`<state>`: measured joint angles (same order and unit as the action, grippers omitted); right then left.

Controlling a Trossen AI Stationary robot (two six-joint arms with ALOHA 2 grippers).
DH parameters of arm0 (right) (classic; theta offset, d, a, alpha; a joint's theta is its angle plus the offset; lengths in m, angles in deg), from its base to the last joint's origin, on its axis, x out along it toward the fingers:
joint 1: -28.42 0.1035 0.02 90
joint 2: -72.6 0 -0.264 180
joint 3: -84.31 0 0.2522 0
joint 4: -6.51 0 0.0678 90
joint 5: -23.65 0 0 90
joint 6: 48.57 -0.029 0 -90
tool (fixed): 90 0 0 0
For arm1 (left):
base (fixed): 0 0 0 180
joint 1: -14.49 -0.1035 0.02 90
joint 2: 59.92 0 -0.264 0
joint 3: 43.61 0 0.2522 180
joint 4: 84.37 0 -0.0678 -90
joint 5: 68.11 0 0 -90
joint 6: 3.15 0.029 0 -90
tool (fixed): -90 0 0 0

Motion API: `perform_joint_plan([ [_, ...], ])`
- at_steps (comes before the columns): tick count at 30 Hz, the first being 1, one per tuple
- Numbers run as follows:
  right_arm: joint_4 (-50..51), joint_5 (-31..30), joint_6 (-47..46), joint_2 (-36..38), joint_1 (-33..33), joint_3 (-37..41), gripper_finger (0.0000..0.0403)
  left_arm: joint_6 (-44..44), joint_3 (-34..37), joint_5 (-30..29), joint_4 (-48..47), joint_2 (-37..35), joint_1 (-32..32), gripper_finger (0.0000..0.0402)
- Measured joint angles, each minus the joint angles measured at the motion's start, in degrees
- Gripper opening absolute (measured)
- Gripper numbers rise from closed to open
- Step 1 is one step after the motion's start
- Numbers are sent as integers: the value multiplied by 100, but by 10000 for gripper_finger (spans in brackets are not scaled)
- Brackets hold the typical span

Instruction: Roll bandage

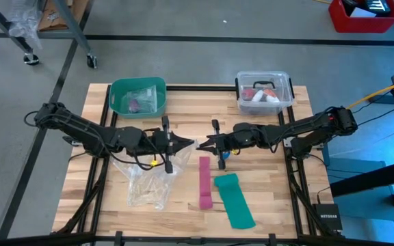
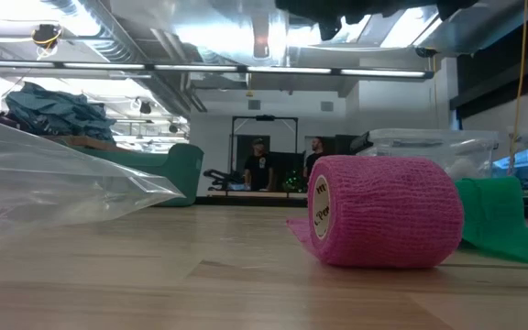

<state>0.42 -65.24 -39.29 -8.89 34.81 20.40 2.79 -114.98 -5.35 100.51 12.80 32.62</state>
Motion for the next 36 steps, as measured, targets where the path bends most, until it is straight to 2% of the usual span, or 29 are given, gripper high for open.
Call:
perform_joint_plan([
  [14,-463,-1,161,-2,-2,9,130,-143,0,4,-156,-4,2,0],
  [18,-713,0,157,-4,-2,9,147,-164,0,4,-199,-4,2,0],
  [25,-912,0,153,-4,-2,9,131,-166,0,3,-217,-4,2,0],
  [36,-898,0,162,-4,-2,9,50,-167,0,4,-213,-4,2,0],
])
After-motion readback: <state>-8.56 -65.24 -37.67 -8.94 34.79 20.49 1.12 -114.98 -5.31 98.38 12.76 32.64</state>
